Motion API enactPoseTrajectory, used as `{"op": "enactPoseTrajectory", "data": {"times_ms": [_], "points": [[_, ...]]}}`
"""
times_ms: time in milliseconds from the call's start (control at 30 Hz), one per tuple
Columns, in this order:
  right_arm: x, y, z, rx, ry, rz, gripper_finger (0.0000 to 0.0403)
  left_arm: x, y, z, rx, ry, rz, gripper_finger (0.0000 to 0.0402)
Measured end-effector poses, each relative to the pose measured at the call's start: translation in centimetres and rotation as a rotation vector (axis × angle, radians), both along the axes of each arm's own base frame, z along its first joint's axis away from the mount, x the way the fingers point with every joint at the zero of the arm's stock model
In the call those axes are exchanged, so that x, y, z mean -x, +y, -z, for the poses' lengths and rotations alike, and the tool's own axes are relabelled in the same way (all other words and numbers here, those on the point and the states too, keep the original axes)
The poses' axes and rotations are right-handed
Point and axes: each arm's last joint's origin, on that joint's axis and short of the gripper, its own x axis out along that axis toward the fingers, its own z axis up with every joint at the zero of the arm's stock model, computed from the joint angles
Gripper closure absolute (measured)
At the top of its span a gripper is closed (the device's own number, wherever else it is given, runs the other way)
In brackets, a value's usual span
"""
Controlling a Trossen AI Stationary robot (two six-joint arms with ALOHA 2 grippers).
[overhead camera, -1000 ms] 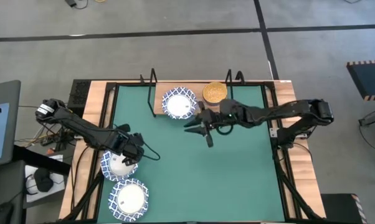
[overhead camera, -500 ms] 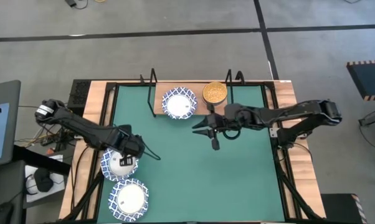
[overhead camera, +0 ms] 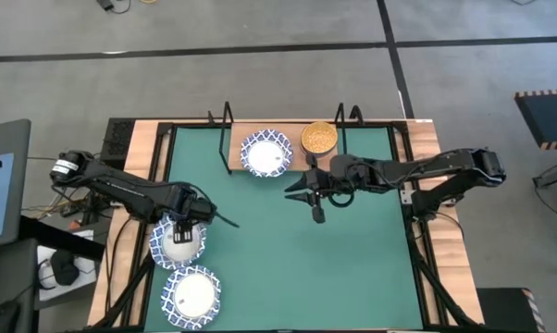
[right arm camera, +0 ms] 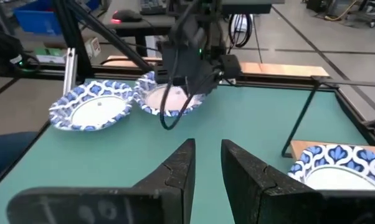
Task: Place and stack bowls onto a shelf
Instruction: Stack the white patterned bowl on top of the white patterned bowl on the shelf
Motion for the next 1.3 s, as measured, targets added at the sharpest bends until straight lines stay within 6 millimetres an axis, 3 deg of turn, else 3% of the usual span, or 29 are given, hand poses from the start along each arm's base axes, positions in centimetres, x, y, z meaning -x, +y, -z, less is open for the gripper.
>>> {"op": "enactPoseTrajectory", "data": {"times_ms": [200,500,600,733,867,1133,1200,1300], "points": [[0.0,0.2,0.1,0.0,0.008,-0.007,0.03,0.7,0.6,1.6,0.05,0.028,-0.085,0.0237],[0.0,0.2,0.1,-0.001,0.007,-0.006,0.03,0.7,0.7,1.6,0.032,0.028,-0.125,0.0378],[0.0,0.1,0.1,-0.001,0.007,-0.002,0.03,0.5,0.8,0.6,-0.029,0.032,-0.168,0.0394],[0.0,0.1,0.1,-0.015,0.009,0.007,0.03,-0.2,1.0,-2.4,-0.159,0.01,-0.192,0.0394],[0.1,0.1,0.0,-0.024,0.006,0.011,0.03,-1.7,0.9,-6.8,-0.209,-0.109,-0.189,0.04],[1.8,-0.1,-0.9,-0.026,0.044,0.018,0.03,-5.2,0.6,-17.5,-0.389,-0.697,-0.219,0.0395],[2.8,-0.1,-1.7,-0.04,0.042,0.023,0.03,-5.6,0.9,-19.2,-0.475,-0.824,-0.278,0.0394],[4.4,0.2,-2.7,-0.028,0.042,0.086,0.03,-6.5,1.9,-19.9,-0.632,-0.951,-0.407,0.0394]]}}
